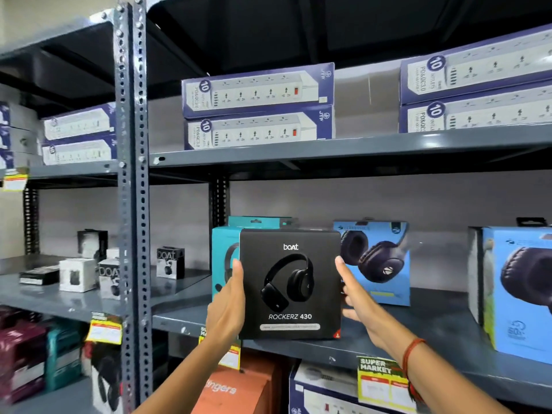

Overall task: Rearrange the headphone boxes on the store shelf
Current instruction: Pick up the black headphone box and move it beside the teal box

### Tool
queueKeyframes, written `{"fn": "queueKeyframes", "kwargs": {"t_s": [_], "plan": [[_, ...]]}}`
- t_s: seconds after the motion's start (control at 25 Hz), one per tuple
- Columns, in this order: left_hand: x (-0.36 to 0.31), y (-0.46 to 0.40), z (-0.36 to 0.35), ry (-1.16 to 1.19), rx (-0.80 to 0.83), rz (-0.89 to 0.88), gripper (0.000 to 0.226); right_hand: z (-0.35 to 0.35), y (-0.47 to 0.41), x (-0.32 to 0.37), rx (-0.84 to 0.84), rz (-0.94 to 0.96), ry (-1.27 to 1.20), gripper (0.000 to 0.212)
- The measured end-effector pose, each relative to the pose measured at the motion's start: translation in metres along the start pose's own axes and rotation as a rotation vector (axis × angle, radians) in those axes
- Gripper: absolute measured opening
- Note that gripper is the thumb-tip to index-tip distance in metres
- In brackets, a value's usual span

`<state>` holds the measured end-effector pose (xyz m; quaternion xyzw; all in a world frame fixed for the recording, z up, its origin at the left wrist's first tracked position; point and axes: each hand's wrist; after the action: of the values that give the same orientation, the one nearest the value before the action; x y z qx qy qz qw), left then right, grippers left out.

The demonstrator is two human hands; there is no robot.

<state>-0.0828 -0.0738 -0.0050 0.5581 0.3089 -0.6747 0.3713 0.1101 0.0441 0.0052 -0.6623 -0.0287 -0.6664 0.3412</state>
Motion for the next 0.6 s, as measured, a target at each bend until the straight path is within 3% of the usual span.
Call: {"fn": "queueKeyframes", "kwargs": {"t_s": [0.16,0.24,0.36,0.44,0.6], "plan": [[0.006,-0.004,0.003,0.077,0.118,0.025,0.113,-0.004,-0.004,-0.01,0.025,0.014,-0.003,0.109],[0.007,-0.004,0.002,0.121,0.134,-0.01,0.104,-0.001,-0.003,-0.01,0.031,0.038,0.003,0.103],[-0.007,0.003,0.004,0.185,-0.002,-0.257,0.083,0.004,-0.001,-0.002,-0.011,0.108,0.016,0.088],[-0.031,0.015,0.004,0.209,-0.06,-0.469,0.078,0.011,0.003,0.013,-0.09,0.122,0.021,0.09],[-0.091,0.044,-0.016,0.313,0.11,-0.625,0.068,0.032,0.015,0.062,-0.224,0.206,0.043,0.081]]}}
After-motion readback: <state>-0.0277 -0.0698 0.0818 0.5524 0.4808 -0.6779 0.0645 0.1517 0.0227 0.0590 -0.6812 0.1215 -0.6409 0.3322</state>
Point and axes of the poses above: each hand's wrist, its own y-axis away from the middle knuckle, its own z-axis out of the back of the hand, x = y × z, and after that the axes turned 14 degrees about z, right-handed
